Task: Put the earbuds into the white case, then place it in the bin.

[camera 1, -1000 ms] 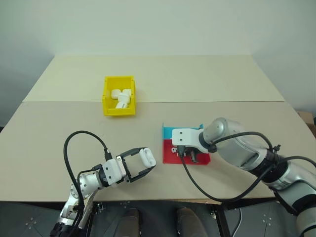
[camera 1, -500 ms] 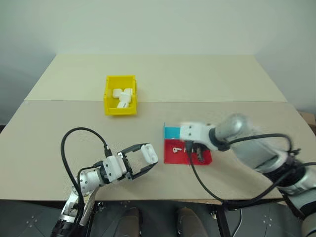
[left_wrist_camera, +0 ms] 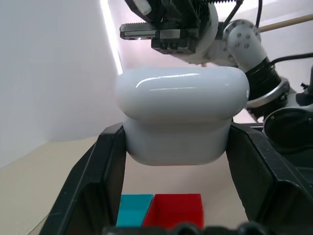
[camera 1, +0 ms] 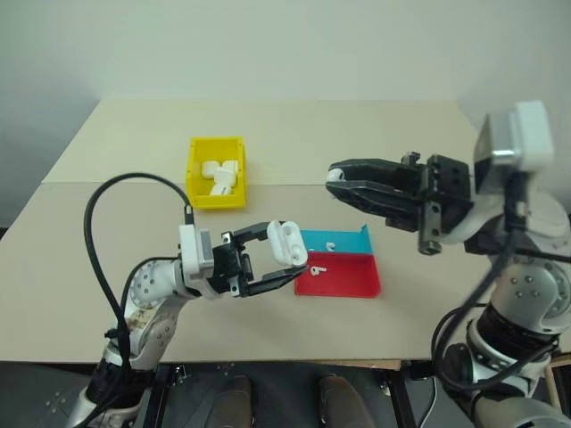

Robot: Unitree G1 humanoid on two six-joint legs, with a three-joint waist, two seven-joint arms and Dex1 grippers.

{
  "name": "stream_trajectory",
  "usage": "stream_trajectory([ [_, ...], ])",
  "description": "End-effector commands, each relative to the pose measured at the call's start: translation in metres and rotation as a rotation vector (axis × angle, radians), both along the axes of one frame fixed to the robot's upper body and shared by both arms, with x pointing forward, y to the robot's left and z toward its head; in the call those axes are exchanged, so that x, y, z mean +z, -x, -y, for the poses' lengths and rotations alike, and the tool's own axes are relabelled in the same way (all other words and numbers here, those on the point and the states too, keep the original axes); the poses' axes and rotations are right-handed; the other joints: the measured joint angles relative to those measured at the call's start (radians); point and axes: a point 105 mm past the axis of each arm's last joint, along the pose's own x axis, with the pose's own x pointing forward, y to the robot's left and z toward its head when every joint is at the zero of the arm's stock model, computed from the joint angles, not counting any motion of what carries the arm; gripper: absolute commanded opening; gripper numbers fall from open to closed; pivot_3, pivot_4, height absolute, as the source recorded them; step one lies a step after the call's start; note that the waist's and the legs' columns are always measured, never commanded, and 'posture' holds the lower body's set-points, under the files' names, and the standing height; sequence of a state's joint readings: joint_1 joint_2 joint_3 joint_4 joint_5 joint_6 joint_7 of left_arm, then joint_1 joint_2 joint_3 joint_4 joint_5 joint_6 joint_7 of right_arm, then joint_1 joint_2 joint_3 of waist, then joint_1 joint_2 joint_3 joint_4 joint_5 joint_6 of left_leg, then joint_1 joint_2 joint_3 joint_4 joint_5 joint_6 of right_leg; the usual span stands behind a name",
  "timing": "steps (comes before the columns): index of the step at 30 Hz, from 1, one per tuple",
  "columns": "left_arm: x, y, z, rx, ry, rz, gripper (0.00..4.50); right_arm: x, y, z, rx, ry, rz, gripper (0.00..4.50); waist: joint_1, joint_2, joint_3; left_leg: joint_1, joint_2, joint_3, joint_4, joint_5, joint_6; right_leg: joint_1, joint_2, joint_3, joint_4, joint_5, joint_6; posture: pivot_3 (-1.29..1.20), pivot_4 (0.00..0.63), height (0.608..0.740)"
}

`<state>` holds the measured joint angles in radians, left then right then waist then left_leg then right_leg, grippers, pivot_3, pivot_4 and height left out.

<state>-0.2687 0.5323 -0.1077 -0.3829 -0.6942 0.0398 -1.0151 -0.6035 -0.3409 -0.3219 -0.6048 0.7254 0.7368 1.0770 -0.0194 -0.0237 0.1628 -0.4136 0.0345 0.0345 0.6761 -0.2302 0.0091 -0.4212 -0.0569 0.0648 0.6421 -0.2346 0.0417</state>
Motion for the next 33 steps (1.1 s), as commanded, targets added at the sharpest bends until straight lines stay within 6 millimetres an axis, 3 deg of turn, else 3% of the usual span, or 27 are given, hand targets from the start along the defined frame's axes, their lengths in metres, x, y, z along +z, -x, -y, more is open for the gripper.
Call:
stream_trajectory([
  [1,0.010,0.013,0.003,-0.087,-0.017,0.047,2.76,0.004,0.009,-0.006,0.089,-0.072,0.071,0.61,-0.006,0.000,0.000,0.000,0.000,0.000,0.000,0.000,0.000,0.000,0.000,0.000,0.000,0.000,0.000,0.00,0.150,0.740],
  [13,0.018,0.016,-0.003,-0.095,-0.042,0.066,2.76,-0.034,0.000,-0.024,0.095,-0.018,0.090,0.61,-0.005,0.000,0.000,0.000,0.000,0.000,0.000,0.000,0.000,0.000,0.000,0.000,0.000,0.000,0.000,0.00,0.150,0.740],
  [33,0.023,0.017,0.004,-0.108,-0.044,0.059,2.76,-0.046,-0.009,-0.034,0.047,0.026,0.146,0.61,0.001,0.000,0.000,0.000,0.000,0.000,0.000,0.000,0.000,0.000,0.000,0.000,0.000,0.000,0.000,0.00,0.150,0.740],
])
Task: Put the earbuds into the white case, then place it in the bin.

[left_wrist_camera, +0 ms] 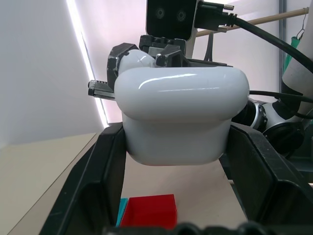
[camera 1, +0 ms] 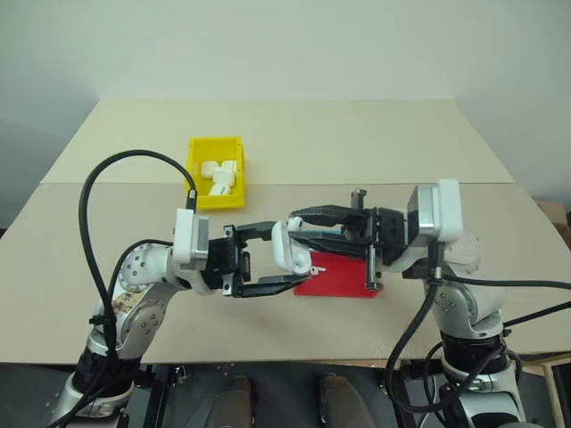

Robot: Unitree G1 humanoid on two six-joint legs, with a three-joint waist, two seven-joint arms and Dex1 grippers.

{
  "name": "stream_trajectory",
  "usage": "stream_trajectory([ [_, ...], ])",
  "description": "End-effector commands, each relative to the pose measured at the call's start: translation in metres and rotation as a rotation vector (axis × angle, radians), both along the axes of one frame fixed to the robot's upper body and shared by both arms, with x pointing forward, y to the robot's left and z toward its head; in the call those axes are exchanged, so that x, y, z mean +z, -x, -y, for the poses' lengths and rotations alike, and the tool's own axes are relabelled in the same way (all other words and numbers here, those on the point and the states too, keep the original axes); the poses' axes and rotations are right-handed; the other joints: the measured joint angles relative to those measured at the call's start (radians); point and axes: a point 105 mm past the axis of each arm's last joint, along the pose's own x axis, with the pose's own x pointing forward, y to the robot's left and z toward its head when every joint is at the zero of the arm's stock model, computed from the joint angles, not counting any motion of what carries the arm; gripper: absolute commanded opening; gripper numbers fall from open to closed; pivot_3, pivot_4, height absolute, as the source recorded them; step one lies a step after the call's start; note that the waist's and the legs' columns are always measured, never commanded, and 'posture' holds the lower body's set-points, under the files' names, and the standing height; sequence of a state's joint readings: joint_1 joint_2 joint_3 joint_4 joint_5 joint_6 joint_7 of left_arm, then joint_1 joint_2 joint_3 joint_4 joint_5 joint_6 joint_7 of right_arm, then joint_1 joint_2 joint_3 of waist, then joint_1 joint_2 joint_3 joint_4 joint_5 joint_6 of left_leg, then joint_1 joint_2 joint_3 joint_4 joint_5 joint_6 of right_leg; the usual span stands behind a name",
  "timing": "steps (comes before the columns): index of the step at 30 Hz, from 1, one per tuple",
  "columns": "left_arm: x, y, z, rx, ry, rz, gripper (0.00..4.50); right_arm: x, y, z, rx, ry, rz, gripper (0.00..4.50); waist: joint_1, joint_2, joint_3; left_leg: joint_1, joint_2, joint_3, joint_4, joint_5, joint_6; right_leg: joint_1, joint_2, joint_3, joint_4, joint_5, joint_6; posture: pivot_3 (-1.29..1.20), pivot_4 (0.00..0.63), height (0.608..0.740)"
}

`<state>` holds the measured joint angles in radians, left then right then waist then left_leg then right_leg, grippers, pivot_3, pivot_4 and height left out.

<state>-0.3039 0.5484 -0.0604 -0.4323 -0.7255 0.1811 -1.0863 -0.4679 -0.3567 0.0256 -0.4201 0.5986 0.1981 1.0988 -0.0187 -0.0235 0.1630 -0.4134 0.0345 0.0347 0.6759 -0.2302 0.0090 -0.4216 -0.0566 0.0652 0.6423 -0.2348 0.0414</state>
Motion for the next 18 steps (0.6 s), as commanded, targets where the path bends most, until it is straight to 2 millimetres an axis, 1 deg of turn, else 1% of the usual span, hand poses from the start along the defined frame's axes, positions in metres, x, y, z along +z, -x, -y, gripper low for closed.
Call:
stream_trajectory([
  [1,0.017,0.010,0.004,-0.032,0.023,0.080,2.76,0.000,0.000,-0.001,-0.019,0.012,0.039,0.61,0.000,0.000,0.000,0.000,0.000,0.000,0.000,0.000,0.000,0.000,0.000,0.000,0.000,0.000,0.000,0.00,0.150,0.740],
  [6,0.019,0.008,0.005,-0.023,0.040,0.090,2.76,-0.011,0.007,0.000,0.030,0.087,0.059,0.61,0.002,0.000,0.000,0.000,0.000,0.000,0.000,0.000,0.000,0.000,0.000,0.000,0.000,0.000,0.000,0.00,0.150,0.740],
  [8,0.019,0.007,0.005,-0.016,0.045,0.091,2.76,-0.015,0.010,0.000,0.044,0.114,0.072,1.34,0.002,0.000,0.000,0.000,0.000,0.000,0.000,0.000,0.000,0.000,0.000,0.000,0.000,0.000,0.000,0.00,0.150,0.740],
  [11,0.020,0.005,0.007,-0.008,0.054,0.091,2.76,-0.019,0.009,0.000,0.039,0.146,0.076,2.26,0.001,0.000,0.000,0.000,0.000,0.000,0.000,0.000,0.000,0.000,0.000,0.000,0.000,0.000,0.000,0.00,0.150,0.740],
  [12,0.019,0.004,0.007,-0.001,0.049,0.089,2.76,-0.021,0.013,0.003,0.062,0.164,0.084,2.26,0.001,0.000,0.000,0.000,0.000,0.000,0.000,0.000,0.000,0.000,0.000,0.000,0.000,0.000,0.000,0.00,0.150,0.740],
  [15,0.015,0.001,0.008,0.009,0.053,0.087,2.76,-0.022,0.013,0.007,0.052,0.178,0.092,2.26,0.004,0.000,0.000,0.000,0.000,0.000,0.000,0.000,0.000,0.000,0.000,0.000,0.000,0.000,0.000,0.00,0.150,0.740],
  [16,0.010,-0.001,0.007,0.021,0.035,0.079,2.76,-0.021,0.012,0.009,0.041,0.187,0.097,2.26,0.004,0.000,0.000,0.000,0.000,0.000,0.000,0.000,0.000,0.001,0.000,0.000,0.000,0.000,0.000,0.00,0.150,0.740],
  [18,-0.011,-0.006,0.002,0.059,-0.040,0.081,2.76,-0.018,0.007,0.018,0.016,0.223,0.091,2.26,0.003,0.000,0.000,0.000,0.000,0.000,0.000,0.000,0.000,0.000,0.000,0.000,0.000,0.000,0.000,0.00,0.150,0.740],
])
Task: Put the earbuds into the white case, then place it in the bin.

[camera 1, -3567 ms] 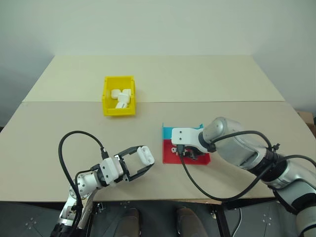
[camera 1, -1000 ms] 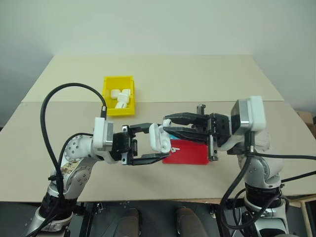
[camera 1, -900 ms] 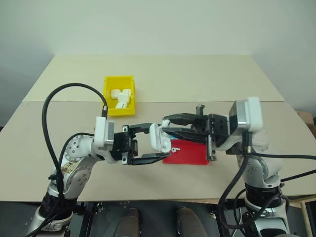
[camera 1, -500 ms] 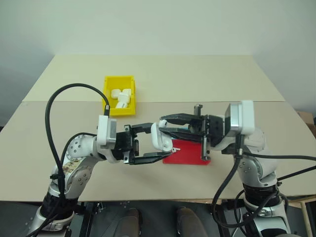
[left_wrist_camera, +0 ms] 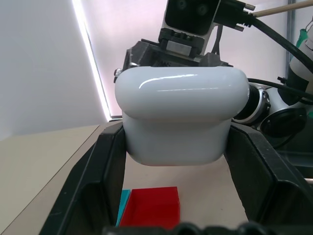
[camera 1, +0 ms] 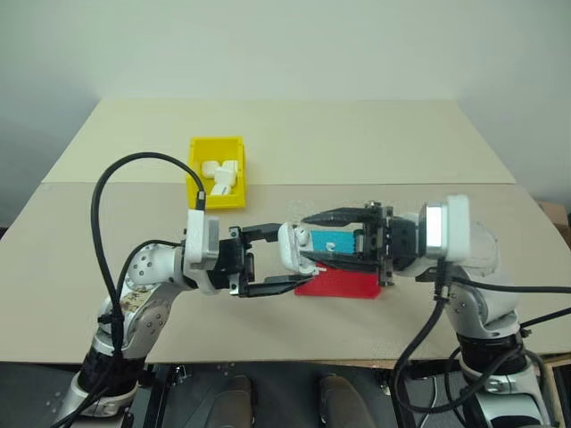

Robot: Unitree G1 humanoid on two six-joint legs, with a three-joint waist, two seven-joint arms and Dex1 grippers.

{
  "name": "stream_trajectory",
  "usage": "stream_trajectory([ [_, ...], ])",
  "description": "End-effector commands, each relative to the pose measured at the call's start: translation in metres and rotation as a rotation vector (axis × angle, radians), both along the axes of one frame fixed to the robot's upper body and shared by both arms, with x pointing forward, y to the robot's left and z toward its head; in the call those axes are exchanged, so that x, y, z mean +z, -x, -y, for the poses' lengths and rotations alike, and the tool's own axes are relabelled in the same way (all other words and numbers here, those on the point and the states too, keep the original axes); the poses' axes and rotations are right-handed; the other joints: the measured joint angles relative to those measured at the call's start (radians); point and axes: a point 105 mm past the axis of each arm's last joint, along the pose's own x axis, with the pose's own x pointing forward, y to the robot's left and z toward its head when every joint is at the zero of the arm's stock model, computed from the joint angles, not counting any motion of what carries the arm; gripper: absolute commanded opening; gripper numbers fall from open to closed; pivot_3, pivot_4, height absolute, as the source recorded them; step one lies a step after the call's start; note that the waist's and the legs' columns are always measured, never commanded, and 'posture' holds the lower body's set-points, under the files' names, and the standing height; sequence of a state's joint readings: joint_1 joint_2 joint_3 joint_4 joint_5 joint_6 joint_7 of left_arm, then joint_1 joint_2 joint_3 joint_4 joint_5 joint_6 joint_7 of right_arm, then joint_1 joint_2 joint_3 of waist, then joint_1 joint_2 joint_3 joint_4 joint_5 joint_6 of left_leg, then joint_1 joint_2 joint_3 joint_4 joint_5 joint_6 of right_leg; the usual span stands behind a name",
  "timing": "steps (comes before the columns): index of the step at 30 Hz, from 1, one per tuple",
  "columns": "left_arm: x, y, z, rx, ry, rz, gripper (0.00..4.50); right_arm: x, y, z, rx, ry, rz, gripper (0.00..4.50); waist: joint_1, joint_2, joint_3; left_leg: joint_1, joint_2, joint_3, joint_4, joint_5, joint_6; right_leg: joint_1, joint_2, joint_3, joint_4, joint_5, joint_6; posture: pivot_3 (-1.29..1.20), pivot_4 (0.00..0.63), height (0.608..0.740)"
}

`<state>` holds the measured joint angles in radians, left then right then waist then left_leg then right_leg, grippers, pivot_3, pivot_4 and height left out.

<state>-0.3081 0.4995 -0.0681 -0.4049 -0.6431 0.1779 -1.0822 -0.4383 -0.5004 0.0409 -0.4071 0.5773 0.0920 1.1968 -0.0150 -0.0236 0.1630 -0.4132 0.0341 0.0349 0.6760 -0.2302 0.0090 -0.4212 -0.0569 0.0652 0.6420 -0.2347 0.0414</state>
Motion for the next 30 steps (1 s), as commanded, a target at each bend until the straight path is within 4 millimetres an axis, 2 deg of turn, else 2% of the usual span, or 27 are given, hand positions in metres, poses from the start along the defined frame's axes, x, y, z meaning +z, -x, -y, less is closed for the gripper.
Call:
stream_trajectory([
  [1,-0.013,0.001,-0.006,0.029,-0.056,0.081,2.76,0.000,-0.001,0.008,-0.006,0.085,-0.011,2.26,-0.002,0.000,0.000,0.000,0.000,0.000,0.000,0.000,0.000,0.000,0.000,0.000,0.000,0.000,0.000,0.00,0.150,0.740],
  [4,-0.041,0.002,-0.021,0.069,-0.150,0.077,2.76,0.004,-0.017,0.020,-0.090,0.258,-0.065,2.26,-0.006,0.000,0.000,0.000,0.000,0.001,0.000,0.000,0.000,-0.001,0.000,0.001,0.000,0.000,-0.001,0.00,0.150,0.740],
  [9,-0.078,0.014,-0.040,0.105,-0.297,0.047,2.76,0.005,-0.063,0.030,-0.298,0.615,-0.085,2.26,-0.009,0.000,0.000,0.003,0.002,0.003,-0.002,0.000,0.000,-0.001,0.000,0.001,0.000,-0.001,-0.003,0.00,0.150,0.740],
  [12,-0.087,0.019,-0.042,0.122,-0.314,0.041,2.76,-0.005,-0.096,0.027,-0.405,0.834,-0.046,2.26,-0.013,0.000,0.000,0.004,0.002,0.005,-0.003,0.000,0.000,-0.002,-0.001,0.002,0.000,-0.002,-0.004,0.00,0.150,0.740],
  [15,-0.096,0.020,-0.039,0.142,-0.325,0.054,2.76,-0.022,-0.122,0.022,-0.446,1.040,0.015,2.26,-0.014,0.000,0.000,0.003,0.002,0.006,-0.004,0.000,0.000,-0.003,-0.001,0.002,0.000,-0.002,-0.004,0.00,0.150,0.740],
  [17,-0.098,0.020,-0.036,0.155,-0.318,0.062,2.76,-0.033,-0.138,0.018,-0.468,1.133,0.046,2.26,-0.013,0.000,0.000,0.003,0.002,0.006,-0.004,0.000,0.000,-0.003,-0.001,0.002,0.000,-0.002,-0.004,0.00,0.150,0.740],
  [19,-0.099,0.021,-0.032,0.169,-0.302,0.069,2.76,-0.044,-0.154,0.009,-0.516,1.184,-0.005,2.26,-0.013,0.000,0.000,0.002,0.002,0.007,-0.004,0.000,0.000,-0.004,-0.001,0.002,0.000,-0.002,-0.004,0.00,0.150,0.740],
  [23,-0.103,0.021,-0.030,0.195,-0.301,0.076,2.76,-0.055,-0.163,0.005,-0.539,1.237,-0.074,2.26,-0.009,0.000,0.000,0.000,0.002,0.006,-0.006,0.000,0.000,-0.006,-0.001,0.002,0.002,-0.001,-0.004,0.00,0.150,0.740],
  [30,-0.107,0.024,-0.029,0.207,-0.304,0.076,2.76,-0.073,-0.163,0.008,-0.559,1.265,-0.132,2.26,-0.003,0.001,0.000,0.000,0.001,0.005,-0.007,0.000,0.000,-0.007,-0.002,0.001,0.002,-0.001,-0.004,0.00,0.150,0.740],
])
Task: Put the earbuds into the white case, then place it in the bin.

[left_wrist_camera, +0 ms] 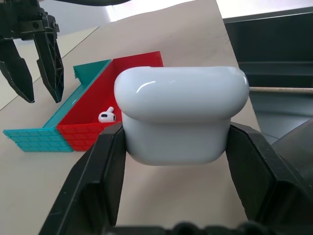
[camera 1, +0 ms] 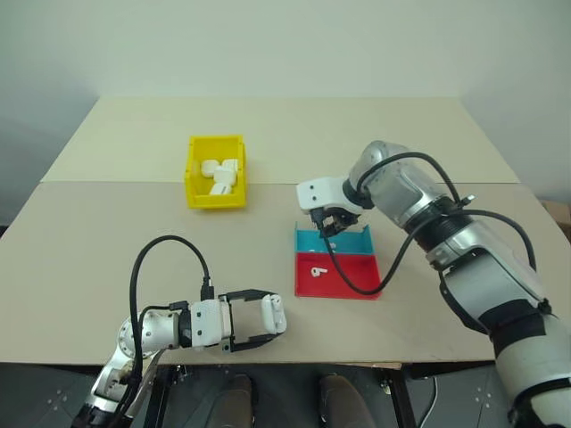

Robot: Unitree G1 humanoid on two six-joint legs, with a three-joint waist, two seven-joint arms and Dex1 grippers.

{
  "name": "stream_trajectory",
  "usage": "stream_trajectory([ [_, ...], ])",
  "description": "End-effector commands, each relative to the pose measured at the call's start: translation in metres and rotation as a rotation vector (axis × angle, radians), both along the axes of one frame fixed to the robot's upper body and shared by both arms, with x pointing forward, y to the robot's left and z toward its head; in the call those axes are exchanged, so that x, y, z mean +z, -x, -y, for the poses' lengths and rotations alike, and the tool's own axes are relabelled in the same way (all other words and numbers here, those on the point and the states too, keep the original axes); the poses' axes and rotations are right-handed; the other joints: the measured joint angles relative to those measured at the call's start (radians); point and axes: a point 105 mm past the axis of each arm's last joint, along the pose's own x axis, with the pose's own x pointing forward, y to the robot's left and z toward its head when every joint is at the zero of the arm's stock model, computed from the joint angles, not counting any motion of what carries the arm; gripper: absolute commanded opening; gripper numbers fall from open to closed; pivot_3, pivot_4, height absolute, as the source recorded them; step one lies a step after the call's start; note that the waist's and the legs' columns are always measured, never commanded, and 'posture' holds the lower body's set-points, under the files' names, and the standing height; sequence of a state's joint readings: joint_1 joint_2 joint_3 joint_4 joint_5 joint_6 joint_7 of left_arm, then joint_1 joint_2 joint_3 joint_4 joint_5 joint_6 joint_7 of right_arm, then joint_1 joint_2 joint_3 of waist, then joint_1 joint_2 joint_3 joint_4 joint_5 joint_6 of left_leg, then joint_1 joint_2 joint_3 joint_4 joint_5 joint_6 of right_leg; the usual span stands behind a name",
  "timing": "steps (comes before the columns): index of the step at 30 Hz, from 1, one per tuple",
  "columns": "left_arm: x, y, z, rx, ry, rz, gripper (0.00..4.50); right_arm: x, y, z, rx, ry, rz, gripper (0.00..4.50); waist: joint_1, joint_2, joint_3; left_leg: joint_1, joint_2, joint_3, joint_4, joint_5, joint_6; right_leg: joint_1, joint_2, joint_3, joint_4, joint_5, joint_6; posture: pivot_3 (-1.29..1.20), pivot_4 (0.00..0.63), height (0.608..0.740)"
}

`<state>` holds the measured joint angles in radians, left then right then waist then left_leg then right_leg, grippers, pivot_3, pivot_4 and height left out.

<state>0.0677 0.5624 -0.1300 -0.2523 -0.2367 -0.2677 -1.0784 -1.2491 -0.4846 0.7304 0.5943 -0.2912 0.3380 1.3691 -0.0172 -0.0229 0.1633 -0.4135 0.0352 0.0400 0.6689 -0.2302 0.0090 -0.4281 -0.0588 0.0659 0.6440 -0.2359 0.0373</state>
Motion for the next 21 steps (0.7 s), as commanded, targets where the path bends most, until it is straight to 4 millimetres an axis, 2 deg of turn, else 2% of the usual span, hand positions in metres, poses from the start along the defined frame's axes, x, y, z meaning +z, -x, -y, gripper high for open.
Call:
stream_trajectory([
  [1,0.006,0.002,0.004,-0.014,0.015,0.050,2.76,0.001,-0.002,0.003,-0.030,-0.011,0.019,2.26,-0.001,0.000,0.000,0.001,0.000,0.000,0.000,0.000,0.000,0.000,0.000,0.000,0.000,0.000,0.000,0.00,0.150,0.740],
  [8,0.008,-0.003,0.007,-0.029,0.019,0.064,2.76,-0.003,0.003,0.003,-0.033,-0.032,-0.013,2.26,-0.001,0.000,0.000,0.001,0.000,0.000,0.000,0.000,0.000,0.000,0.001,0.000,0.002,0.000,0.000,0.00,0.150,0.740],
  [14,0.007,-0.005,0.007,-0.034,0.013,0.073,2.76,-0.012,0.002,0.010,-0.016,0.018,0.014,2.26,-0.003,0.000,0.000,0.001,0.000,0.000,0.000,0.000,0.000,0.001,0.001,0.000,0.002,0.000,0.000,0.00,0.150,0.740],
  [21,0.006,-0.006,0.008,-0.037,0.014,0.079,2.76,-0.011,0.006,0.014,0.004,0.030,0.001,2.26,-0.003,0.000,0.000,0.002,0.000,0.000,0.000,0.000,0.000,0.001,0.001,0.000,0.002,0.000,0.000,0.00,0.150,0.740],
])
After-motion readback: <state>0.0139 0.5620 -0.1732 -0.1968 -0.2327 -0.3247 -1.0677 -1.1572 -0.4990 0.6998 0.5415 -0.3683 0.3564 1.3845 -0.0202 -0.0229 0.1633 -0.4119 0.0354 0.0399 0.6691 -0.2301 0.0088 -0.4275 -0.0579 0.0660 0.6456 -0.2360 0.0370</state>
